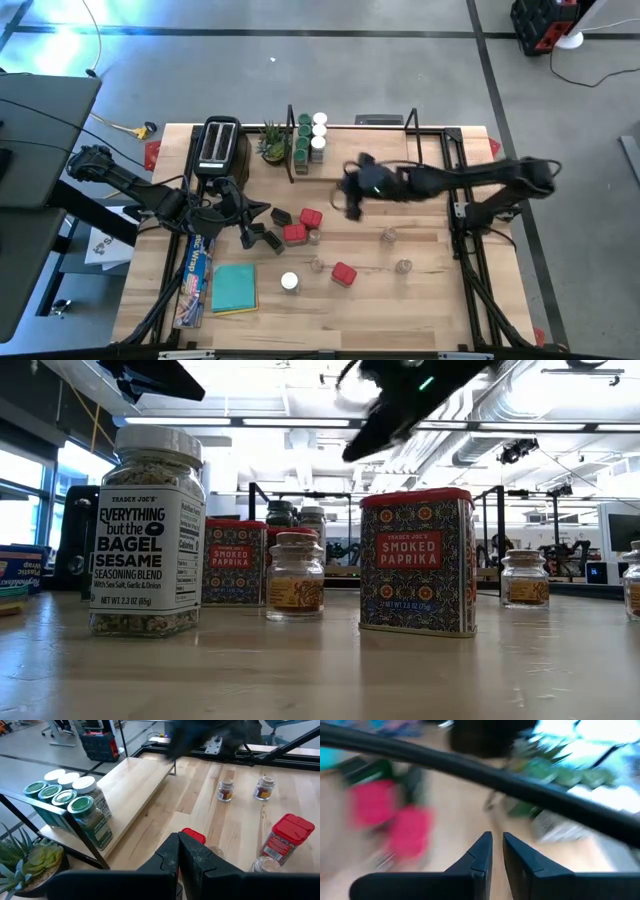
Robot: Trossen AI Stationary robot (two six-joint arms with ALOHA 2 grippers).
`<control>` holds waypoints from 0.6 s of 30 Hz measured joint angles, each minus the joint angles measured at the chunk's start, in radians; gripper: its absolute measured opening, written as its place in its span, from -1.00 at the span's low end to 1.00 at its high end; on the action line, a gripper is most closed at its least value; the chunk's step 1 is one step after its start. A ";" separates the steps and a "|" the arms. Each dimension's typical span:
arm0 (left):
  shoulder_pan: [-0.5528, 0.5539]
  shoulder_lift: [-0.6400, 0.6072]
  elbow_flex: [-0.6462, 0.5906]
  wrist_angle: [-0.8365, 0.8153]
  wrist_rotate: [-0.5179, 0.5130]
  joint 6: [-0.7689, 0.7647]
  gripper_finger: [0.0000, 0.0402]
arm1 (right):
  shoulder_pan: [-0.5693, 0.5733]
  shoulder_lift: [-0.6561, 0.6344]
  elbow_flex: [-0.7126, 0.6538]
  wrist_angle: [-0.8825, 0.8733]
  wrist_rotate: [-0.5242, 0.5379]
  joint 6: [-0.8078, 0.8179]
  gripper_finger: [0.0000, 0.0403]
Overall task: Shelf spices
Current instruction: Put the white seasoning bottle on the shelf aligned with the other white seasoning bottles
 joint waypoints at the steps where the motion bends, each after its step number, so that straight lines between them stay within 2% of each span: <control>1: 0.000 0.000 0.000 0.000 0.000 0.000 -0.99 | 0.034 -0.038 0.000 -0.073 -0.003 0.031 -0.81; 4: 0.000 0.000 0.000 0.000 0.000 0.000 -0.99 | 0.122 -0.125 0.000 -0.204 -0.053 0.148 -0.81; 7: 0.000 0.000 0.000 0.001 -0.001 0.000 -0.99 | 0.203 -0.147 -0.007 -0.178 -0.101 0.187 -0.78; 12: 0.000 0.000 0.000 0.001 -0.003 0.000 -0.99 | 0.296 -0.047 -0.008 0.078 -0.118 0.143 -0.58; 15: 0.000 0.000 0.000 0.002 -0.004 0.000 -0.99 | 0.316 0.063 -0.002 0.283 -0.129 0.108 -0.35; 18: 0.000 0.000 0.000 0.002 -0.003 0.000 -0.99 | 0.317 0.179 0.043 0.392 -0.137 0.099 -0.09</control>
